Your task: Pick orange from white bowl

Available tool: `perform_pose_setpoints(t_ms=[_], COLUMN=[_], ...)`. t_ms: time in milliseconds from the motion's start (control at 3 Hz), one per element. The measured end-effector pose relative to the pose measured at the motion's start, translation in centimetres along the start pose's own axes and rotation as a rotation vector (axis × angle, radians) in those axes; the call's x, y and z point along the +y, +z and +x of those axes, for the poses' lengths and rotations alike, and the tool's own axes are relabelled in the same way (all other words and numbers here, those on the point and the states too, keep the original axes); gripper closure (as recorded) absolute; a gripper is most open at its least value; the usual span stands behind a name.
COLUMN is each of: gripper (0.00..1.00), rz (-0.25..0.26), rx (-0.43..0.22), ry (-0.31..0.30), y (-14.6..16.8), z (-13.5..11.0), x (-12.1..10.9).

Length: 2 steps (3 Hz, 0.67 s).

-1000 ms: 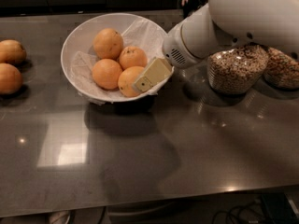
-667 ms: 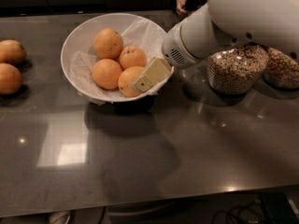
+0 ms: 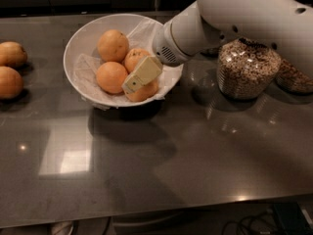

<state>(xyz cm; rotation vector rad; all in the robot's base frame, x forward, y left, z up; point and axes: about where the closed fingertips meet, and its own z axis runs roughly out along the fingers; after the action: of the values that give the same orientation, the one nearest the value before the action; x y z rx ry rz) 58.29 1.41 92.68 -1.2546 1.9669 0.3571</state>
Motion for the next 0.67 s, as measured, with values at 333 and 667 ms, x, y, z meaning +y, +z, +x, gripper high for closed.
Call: perform_pose_setpoints(t_ms=[333, 667], gripper=[0.00, 0.13], rz=[0.011, 0.021], rx=[0.017, 0.034], ry=[0.009, 0.023], y=[-0.23, -0.26], z=[0.20, 0.55], x=[0.14, 0.42])
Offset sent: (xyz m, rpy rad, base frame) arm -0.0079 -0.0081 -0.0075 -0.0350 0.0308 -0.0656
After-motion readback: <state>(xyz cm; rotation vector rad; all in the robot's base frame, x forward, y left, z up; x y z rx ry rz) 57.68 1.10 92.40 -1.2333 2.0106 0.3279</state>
